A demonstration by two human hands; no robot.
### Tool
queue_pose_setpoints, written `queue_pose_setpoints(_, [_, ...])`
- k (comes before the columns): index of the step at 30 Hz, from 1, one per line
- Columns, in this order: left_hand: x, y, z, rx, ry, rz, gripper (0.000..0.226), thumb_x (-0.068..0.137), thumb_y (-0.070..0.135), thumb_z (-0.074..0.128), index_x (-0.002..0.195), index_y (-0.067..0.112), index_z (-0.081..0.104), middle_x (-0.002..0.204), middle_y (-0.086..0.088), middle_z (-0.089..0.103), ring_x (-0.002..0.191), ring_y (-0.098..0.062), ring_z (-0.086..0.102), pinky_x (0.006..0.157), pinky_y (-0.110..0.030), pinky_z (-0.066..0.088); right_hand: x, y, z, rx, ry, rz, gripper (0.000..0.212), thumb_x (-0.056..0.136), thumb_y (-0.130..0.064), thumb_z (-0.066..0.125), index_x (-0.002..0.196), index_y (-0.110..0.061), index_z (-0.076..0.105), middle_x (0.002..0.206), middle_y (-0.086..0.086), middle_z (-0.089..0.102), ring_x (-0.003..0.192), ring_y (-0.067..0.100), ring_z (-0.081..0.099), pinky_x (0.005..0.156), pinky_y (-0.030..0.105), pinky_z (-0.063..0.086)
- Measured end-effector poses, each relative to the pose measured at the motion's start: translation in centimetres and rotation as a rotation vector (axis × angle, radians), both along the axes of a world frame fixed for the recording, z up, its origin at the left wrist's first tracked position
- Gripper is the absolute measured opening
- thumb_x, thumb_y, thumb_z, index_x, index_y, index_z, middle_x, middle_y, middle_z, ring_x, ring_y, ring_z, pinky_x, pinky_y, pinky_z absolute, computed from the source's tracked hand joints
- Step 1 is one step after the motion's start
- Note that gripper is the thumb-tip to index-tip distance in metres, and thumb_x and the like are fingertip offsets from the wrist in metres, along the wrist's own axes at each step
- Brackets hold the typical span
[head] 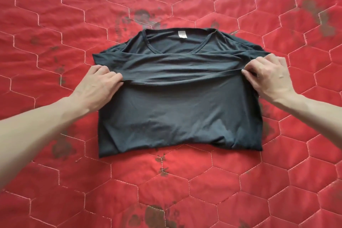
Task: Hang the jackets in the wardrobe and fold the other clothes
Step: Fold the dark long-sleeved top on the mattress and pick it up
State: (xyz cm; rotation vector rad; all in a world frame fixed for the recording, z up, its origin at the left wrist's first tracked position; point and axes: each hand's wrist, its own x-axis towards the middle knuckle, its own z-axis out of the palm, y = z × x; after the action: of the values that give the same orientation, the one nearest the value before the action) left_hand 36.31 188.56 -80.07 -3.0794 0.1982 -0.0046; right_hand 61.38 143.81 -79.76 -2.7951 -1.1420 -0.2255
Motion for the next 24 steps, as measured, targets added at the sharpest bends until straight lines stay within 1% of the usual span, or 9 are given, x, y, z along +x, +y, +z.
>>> queue_pose_setpoints(3, [-0.4, 0.1, -0.7, -0.006, -0.015, 0.102, 0.036, 0.107, 0.030, 0.036, 0.093, 0.007, 0.060, 0.086, -0.014, 0.061, 0.087, -0.037, 0.057, 0.087, -0.053, 0.045, -0.4, 0.2, -0.4, -0.013, 0.065, -0.164, 0.017, 0.100, -0.030, 0.067, 0.092, -0.015, 0.067, 0.092, 0.008, 0.069, 0.097, 0.036, 0.055, 0.091, 0.047, 0.036])
queue_pose_setpoints(5, [-0.7, -0.7, -1.2, -0.041, -0.038, 0.219, 0.033, 0.104, 0.030, 0.040, 0.108, 0.007, 0.064, 0.103, -0.016, 0.059, 0.099, -0.039, 0.054, 0.089, -0.054, 0.043, -1.3, 0.7, -0.8, -0.030, 0.135, -0.276, 0.017, 0.099, -0.030, 0.065, 0.101, -0.014, 0.068, 0.105, 0.013, 0.067, 0.105, 0.039, 0.054, 0.094, 0.049, 0.037])
queue_pose_setpoints(7, [-1.4, -2.5, -1.5, -0.102, -0.086, 0.317, 0.034, 0.100, 0.028, 0.047, 0.126, 0.010, 0.060, 0.121, -0.017, 0.054, 0.111, -0.041, 0.051, 0.092, -0.054, 0.041, -2.8, 1.1, -0.9, 0.002, 0.152, -0.325, 0.024, 0.099, -0.029, 0.064, 0.118, -0.015, 0.065, 0.121, 0.014, 0.060, 0.115, 0.039, 0.050, 0.097, 0.049, 0.038])
queue_pose_setpoints(10, [-3.6, -6.7, -2.2, -0.176, -0.116, 0.230, 0.038, 0.100, 0.028, 0.049, 0.133, 0.009, 0.056, 0.130, -0.017, 0.051, 0.116, -0.043, 0.052, 0.095, -0.053, 0.040, -6.6, 1.2, -0.9, 0.093, 0.109, -0.179, 0.028, 0.102, -0.022, 0.060, 0.128, -0.010, 0.062, 0.132, 0.015, 0.057, 0.122, 0.038, 0.051, 0.100, 0.050, 0.040])
queue_pose_setpoints(13, [-7.6, -11.0, -3.6, -0.214, 0.019, 0.041, 0.053, 0.101, 0.041, 0.049, 0.144, 0.011, 0.052, 0.143, -0.015, 0.050, 0.125, -0.040, 0.052, 0.103, -0.051, 0.040, -10.9, 0.2, -1.6, 0.117, 0.143, 0.136, 0.036, 0.107, -0.025, 0.053, 0.136, -0.006, 0.063, 0.143, 0.015, 0.058, 0.132, 0.037, 0.055, 0.109, 0.047, 0.043])
queue_pose_setpoints(16, [-12.1, -14.3, -4.8, -0.169, 0.230, 0.060, 0.079, 0.100, 0.062, 0.042, 0.165, 0.019, 0.028, 0.171, -0.013, 0.022, 0.157, -0.034, 0.024, 0.124, -0.059, 0.023, -15.2, -1.6, -2.9, -0.083, 0.252, 0.314, 0.063, 0.109, -0.050, 0.042, 0.160, -0.012, 0.040, 0.169, 0.005, 0.032, 0.156, 0.024, 0.030, 0.125, 0.046, 0.029])
queue_pose_setpoints(18, [-14.1, -15.0, -5.4, -0.153, 0.275, 0.118, 0.084, 0.099, 0.067, 0.039, 0.167, 0.022, 0.019, 0.175, -0.010, 0.009, 0.161, -0.034, 0.008, 0.124, -0.068, 0.014, -17.3, -3.3, -3.9, -0.221, 0.284, 0.326, 0.078, 0.105, -0.064, 0.036, 0.166, -0.016, 0.023, 0.175, 0.003, 0.015, 0.161, 0.021, 0.015, 0.128, 0.049, 0.024])
queue_pose_setpoints(20, [-15.2, -14.6, -5.6, -0.143, 0.285, 0.150, 0.085, 0.098, 0.068, 0.038, 0.167, 0.023, 0.018, 0.175, -0.009, 0.008, 0.161, -0.037, 0.006, 0.123, -0.069, 0.013, -17.7, -5.3, -4.5, -0.272, 0.289, 0.250, 0.088, 0.102, -0.071, 0.035, 0.167, -0.016, 0.017, 0.176, 0.003, 0.009, 0.162, 0.021, 0.011, 0.127, 0.051, 0.025])
queue_pose_setpoints(24, [-16.8, -11.4, -5.6, -0.114, 0.286, 0.080, 0.085, 0.100, 0.066, 0.035, 0.167, 0.018, 0.017, 0.175, -0.007, 0.009, 0.161, -0.035, 0.008, 0.127, -0.058, 0.016, -16.3, -8.2, -4.3, -0.334, 0.316, 0.174, 0.098, 0.096, -0.079, 0.035, 0.168, -0.018, 0.010, 0.176, 0.001, 0.004, 0.162, 0.019, 0.007, 0.129, 0.047, 0.017])
